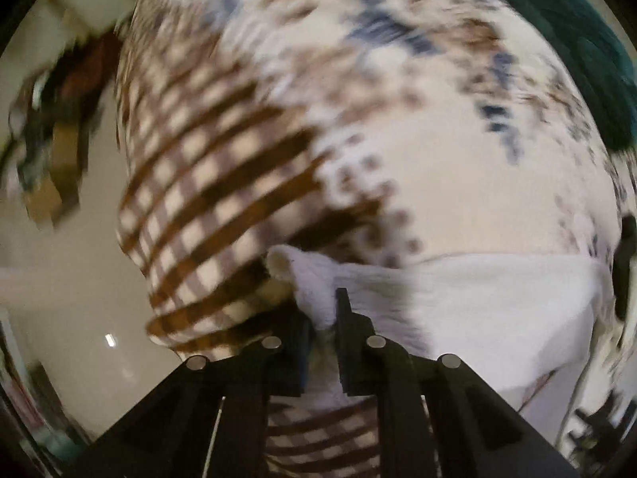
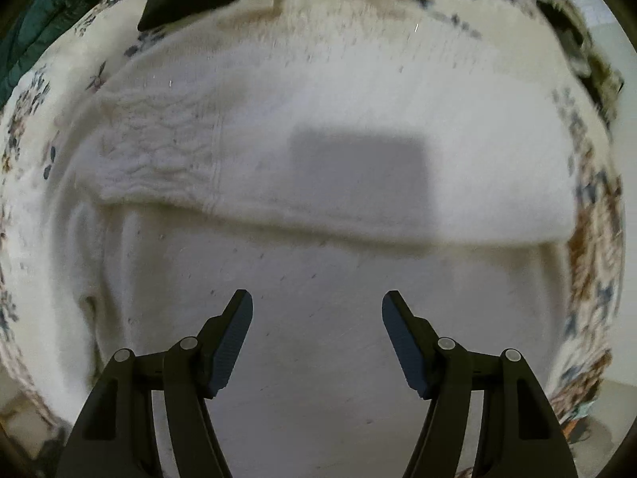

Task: Fold small clothes

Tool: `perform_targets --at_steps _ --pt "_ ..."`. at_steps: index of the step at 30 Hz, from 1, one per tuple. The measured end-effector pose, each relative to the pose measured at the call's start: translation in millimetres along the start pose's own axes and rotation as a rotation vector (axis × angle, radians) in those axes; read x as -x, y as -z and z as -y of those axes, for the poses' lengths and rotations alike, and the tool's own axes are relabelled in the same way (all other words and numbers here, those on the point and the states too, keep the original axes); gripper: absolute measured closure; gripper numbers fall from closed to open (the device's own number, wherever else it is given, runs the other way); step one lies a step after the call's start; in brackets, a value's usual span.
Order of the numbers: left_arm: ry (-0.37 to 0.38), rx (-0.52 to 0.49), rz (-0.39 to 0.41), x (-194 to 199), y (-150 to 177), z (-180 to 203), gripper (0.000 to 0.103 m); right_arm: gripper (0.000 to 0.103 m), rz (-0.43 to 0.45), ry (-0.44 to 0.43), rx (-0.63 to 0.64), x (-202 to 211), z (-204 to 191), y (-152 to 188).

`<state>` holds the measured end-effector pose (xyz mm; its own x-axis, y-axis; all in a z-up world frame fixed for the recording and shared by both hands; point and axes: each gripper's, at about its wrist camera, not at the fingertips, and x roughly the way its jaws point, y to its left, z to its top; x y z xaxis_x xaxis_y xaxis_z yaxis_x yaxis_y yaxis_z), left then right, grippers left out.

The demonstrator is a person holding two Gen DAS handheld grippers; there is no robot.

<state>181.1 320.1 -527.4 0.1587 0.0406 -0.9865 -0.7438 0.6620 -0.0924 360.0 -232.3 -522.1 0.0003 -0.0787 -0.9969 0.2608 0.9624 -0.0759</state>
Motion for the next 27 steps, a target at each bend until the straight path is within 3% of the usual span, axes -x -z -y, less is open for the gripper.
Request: perform_targets --at_steps 4,5,11,16,21,25,26,27 --pt "0.012 -0.139 0.081 44.5 -3.7 55.1 0.095 0.033 0.054 0.037 0.024 11.2 16.9 -9.4" --pt "0.025 -0.174 0.089 51.5 -3.7 69.9 0.095 0.028 0.065 0.04 0.026 10.5 13.6 -17.5" --pt "0.153 -0.447 0.152 91.0 37.3 209.1 0.095 0.025 0.096 0.013 0.015 -4.8 32.0 -64.1" --pt "0.333 -0.66 0.119 99.9 107.5 362.0 0.095 0.025 0.108 0.011 -0.023 -8.8 74.8 -75.5" --pt "0.486 -0.844 0.071 110.5 199.4 495.7 0.094 0.025 0.061 0.011 -0.141 -18.3 165.0 -71.4" --pt "0.535 -0.951 0.057 120.2 255.3 552.5 0.086 0.025 0.031 -0.055 -0.221 -21.0 220.4 -64.5" --pt "0.536 -0.961 0.063 121.9 259.5 559.0 0.081 0.025 0.025 -0.079 -0.235 -21.1 230.4 -62.8" --pt "0.532 -0.965 0.072 121.3 259.7 564.9 0.069 0.025 0.022 -0.109 -0.247 -20.6 239.3 -62.5"
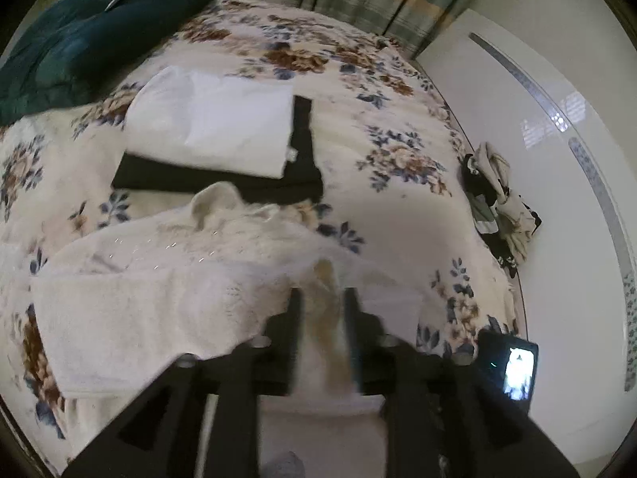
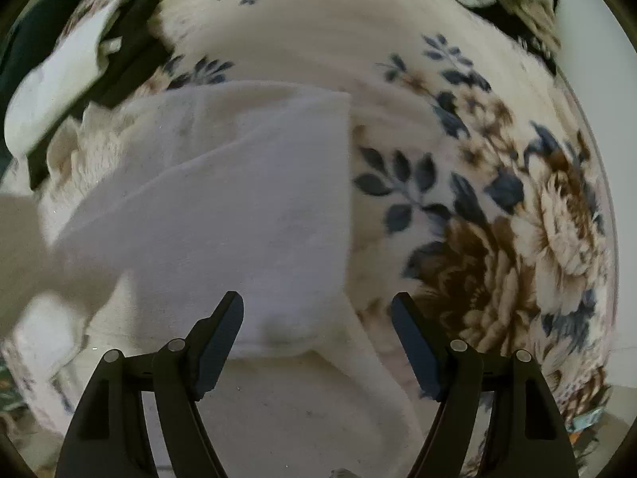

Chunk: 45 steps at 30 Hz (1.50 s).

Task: Fold small clothes

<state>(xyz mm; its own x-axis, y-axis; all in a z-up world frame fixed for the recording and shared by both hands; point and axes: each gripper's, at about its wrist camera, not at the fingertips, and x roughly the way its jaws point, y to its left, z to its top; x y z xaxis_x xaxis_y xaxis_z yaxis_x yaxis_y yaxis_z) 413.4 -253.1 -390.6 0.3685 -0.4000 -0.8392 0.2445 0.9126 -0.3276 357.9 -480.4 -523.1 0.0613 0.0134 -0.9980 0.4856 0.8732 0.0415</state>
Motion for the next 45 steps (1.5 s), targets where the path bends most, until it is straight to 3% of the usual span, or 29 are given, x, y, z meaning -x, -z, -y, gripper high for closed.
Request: perform_targets --at_steps 2,3,4,11,13,16,17,18,20,24,27,35,40,43,45 --pt "-0.014 0.015 0.033 6.6 -1.1 -10.9 0.038 0.025 -0.001 -0.069 -0.02 5.7 11.0 -2.6" --pt "-0.028 0.023 0.038 8.0 -0.7 -20.8 0.007 0.025 0.002 -0.11 -0.027 9.3 14.2 -5.0" --pt "-0.063 0.037 0.037 10.9 0.2 -33.8 0.0 0.025 0.006 -0.156 -0.03 13.3 15.2 -7.7" --pt "-0.422 0.171 0.059 48.5 35.3 -160.0 0.0 0.025 0.005 -0.394 0.017 8.2 -40.9 -29.6" --pt "-0.522 0.192 0.029 57.1 53.1 -192.6 0.0 0.025 -0.004 -0.377 0.024 -6.5 -65.1 -41.4" --pt "-0.605 0.231 -0.01 62.9 73.0 -224.6 0.0 0.027 -0.019 -0.273 0.012 -39.2 -83.9 -61.0" --pt "-0.631 0.253 -0.017 66.3 80.7 -235.3 0.0 0.049 -0.024 -0.26 -0.001 -45.6 -87.0 -64.2" --pt "-0.639 0.264 -0.022 65.6 84.4 -239.1 0.0 0.085 -0.024 -0.242 -0.011 -48.8 -89.4 -66.7" --pt "-0.658 0.293 -0.033 67.1 91.7 -250.3 0.0 0.096 0.017 -0.207 -0.014 -38.7 -90.4 -66.1" --pt "-0.657 0.338 -0.025 59.6 82.9 -256.7 0.0 0.098 0.146 -0.163 0.013 11.9 -78.4 -51.1" --pt "-0.634 0.332 -0.007 49.8 66.1 -258.0 0.0 0.098 0.182 -0.111 -0.009 37.0 -48.7 -41.1" --pt "-0.583 0.223 -0.009 -6.4 15.1 -246.5 0.0 0.098 0.081 -0.001 -0.111 20.0 37.0 -35.9" --pt "-0.592 0.139 -0.037 -41.1 -5.2 -242.4 0.0 0.098 0.082 0.038 -0.126 5.4 44.7 -33.5" --pt "-0.589 0.105 -0.063 -52.4 -8.7 -238.4 0.0 0.096 0.007 -0.013 -0.123 -12.4 43.0 -36.2" --pt "-0.572 0.079 -0.056 -49.6 -9.1 -229.0 0.0 0.081 0.001 -0.009 -0.131 -10.6 43.5 -36.5"
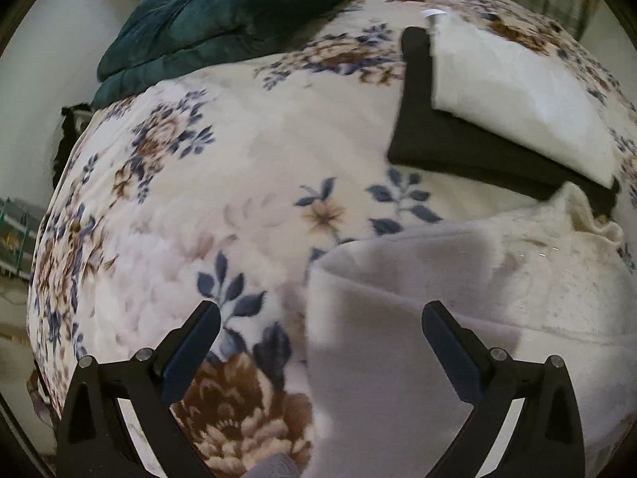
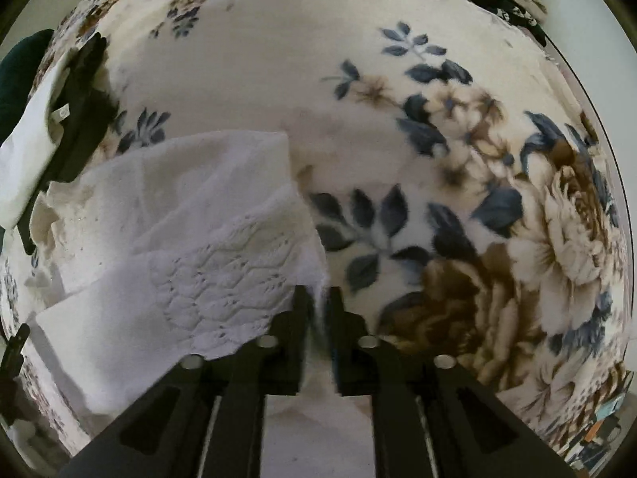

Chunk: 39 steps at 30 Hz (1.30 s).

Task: Fold small clothes

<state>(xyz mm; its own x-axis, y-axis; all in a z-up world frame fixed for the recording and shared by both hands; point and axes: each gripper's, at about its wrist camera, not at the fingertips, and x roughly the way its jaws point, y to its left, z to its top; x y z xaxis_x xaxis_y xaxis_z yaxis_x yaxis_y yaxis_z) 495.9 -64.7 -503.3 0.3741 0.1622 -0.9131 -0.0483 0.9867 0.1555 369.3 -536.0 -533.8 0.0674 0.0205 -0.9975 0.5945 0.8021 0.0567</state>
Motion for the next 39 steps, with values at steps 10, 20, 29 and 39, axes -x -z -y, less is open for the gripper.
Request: perform_targets --at_steps 10,20,29,39 --pt "-0.064 -0.247 -0.009 -38.3 4.2 67.2 0.0 0.06 0.091 -0.038 0.161 10.9 -55.3 15.1" --pt "0.015 -0.087 -0.052 -42.5 -20.6 6.1 0.0 0.059 0.047 0.034 0.086 -2.4 -56.5 12.6" --pt "0.054 -0.013 0.047 74.1 25.7 -23.9 0.0 0.036 0.059 -0.135 0.076 80.6 -9.8 41.3" --pt "0.183 -0.199 -0.154 152.8 207.9 143.0 0.0 0.036 -0.116 -0.179 0.172 94.3 129.4 44.4"
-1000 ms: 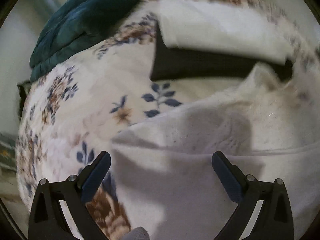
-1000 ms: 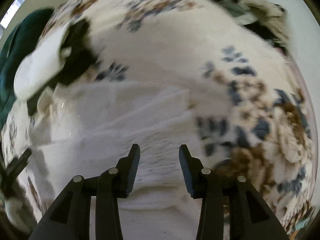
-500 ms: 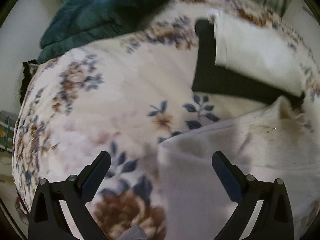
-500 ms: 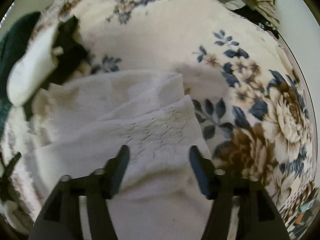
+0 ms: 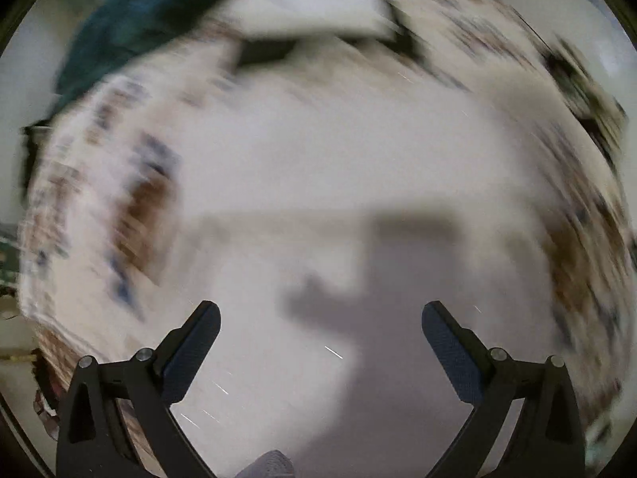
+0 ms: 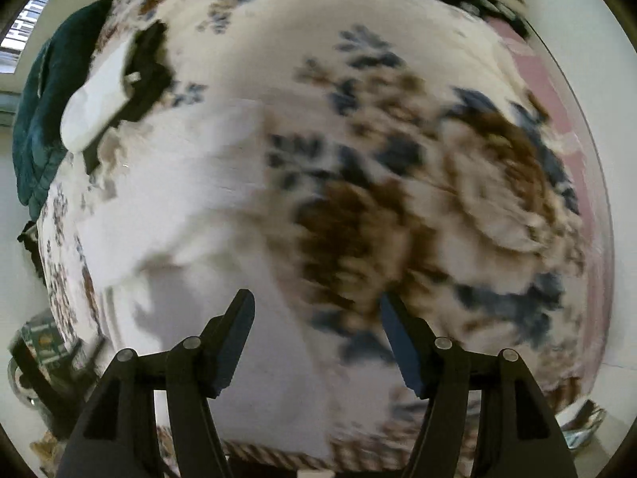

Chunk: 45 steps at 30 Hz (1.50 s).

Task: Fold small clothes

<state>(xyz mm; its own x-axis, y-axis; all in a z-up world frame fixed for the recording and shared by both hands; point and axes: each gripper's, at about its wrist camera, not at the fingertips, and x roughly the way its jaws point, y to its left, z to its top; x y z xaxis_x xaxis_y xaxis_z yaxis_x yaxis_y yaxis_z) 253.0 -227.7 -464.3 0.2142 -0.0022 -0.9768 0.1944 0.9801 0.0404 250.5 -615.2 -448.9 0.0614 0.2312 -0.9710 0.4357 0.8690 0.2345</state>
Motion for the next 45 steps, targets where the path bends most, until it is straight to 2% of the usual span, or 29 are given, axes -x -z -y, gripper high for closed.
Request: perform_targets --at_steps 4,6,7,8,9,10,11,12,13,14,19,22,23,24,25,26,30,34,40,45 --pt "0.162 -0.085 -0.177 -26.7 74.5 112.0 0.0 0.036 -0.039 -0.016 -0.006 8.5 64.5 -7.2" --pt "0.192 -0.136 -0.229 -41.9 104.0 154.4 0.0 0.036 -0.06 -0.042 -0.003 5.5 84.1 -17.6" --pt "0.18 -0.178 -0.238 -51.0 120.1 177.1 0.006 0.036 -0.069 -0.067 0.006 1.7 91.3 -26.6" --pt "0.162 -0.21 -0.243 -58.1 130.2 191.5 0.013 0.036 -0.074 -0.089 0.017 -1.9 93.4 -34.4" --pt "0.138 -0.246 -0.259 -70.3 142.5 208.1 0.036 0.036 -0.081 -0.127 0.03 -9.1 93.4 -47.1" --pt "0.104 -0.264 -0.266 -78.1 148.7 216.1 0.046 0.036 -0.087 -0.155 0.034 -15.5 89.6 -56.5" --pt "0.069 -0.278 -0.252 -82.1 152.1 221.0 0.051 0.036 -0.096 -0.201 0.045 -24.3 84.2 -69.0" --pt "0.062 -0.278 -0.222 -83.3 152.3 222.5 0.062 0.036 -0.102 -0.238 0.05 -31.9 76.6 -78.2" --pt "0.053 -0.271 -0.208 -82.3 150.5 221.1 0.084 0.036 -0.109 -0.283 0.058 -43.0 66.1 -92.7" --pt "0.038 -0.263 -0.193 -79.5 148.5 219.0 0.093 0.036 -0.117 -0.311 0.065 -52.3 57.5 -104.3" --pt "0.094 -0.167 -0.137 -55.7 137.3 189.9 0.096 0.038 -0.165 -0.419 0.046 -113.6 6.0 -168.9" --pt "0.107 -0.131 -0.105 -37.2 134.2 176.6 0.097 0.041 -0.21 -0.467 -0.013 -149.2 -12.6 -191.3" --pt "0.115 -0.113 -0.09 -28.2 132.1 171.6 0.097 0.05 -0.229 -0.477 -0.029 -159.3 -18.7 -194.8" --pt "0.118 -0.101 -0.083 -23.2 131.0 167.8 0.097 0.067 -0.24 -0.487 -0.026 -166.7 -27.9 -197.7" --pt "0.126 -0.08 -0.071 -15.2 128.4 162.1 0.097 0.076 -0.238 -0.491 -0.019 -168.2 -34.7 -197.9" --pt "0.13 -0.063 -0.063 -8.8 128.5 157.5 0.097 0.094 -0.235 -0.481 -0.012 -168.4 -40.6 -197.2" --pt "0.143 0.035 -0.018 16.8 137.2 124.4 0.097 0.095 -0.179 -0.4 0.027 -146.9 -66.1 -194.2" --pt "0.156 0.116 0.027 40.6 138.6 84.6 0.097 0.096 -0.138 -0.344 0.141 -98.7 -114.7 -190.2" --pt "0.2 0.298 0.072 66.5 140.5 -16.8 0.097 0.096 -0.12 -0.268 0.34 -39.0 -233.0 -168.0" --pt "0.26 0.498 0.071 59.2 154.5 -94.5 0.097 0.096 -0.107 -0.215 0.459 -35.5 -350.4 -142.4"
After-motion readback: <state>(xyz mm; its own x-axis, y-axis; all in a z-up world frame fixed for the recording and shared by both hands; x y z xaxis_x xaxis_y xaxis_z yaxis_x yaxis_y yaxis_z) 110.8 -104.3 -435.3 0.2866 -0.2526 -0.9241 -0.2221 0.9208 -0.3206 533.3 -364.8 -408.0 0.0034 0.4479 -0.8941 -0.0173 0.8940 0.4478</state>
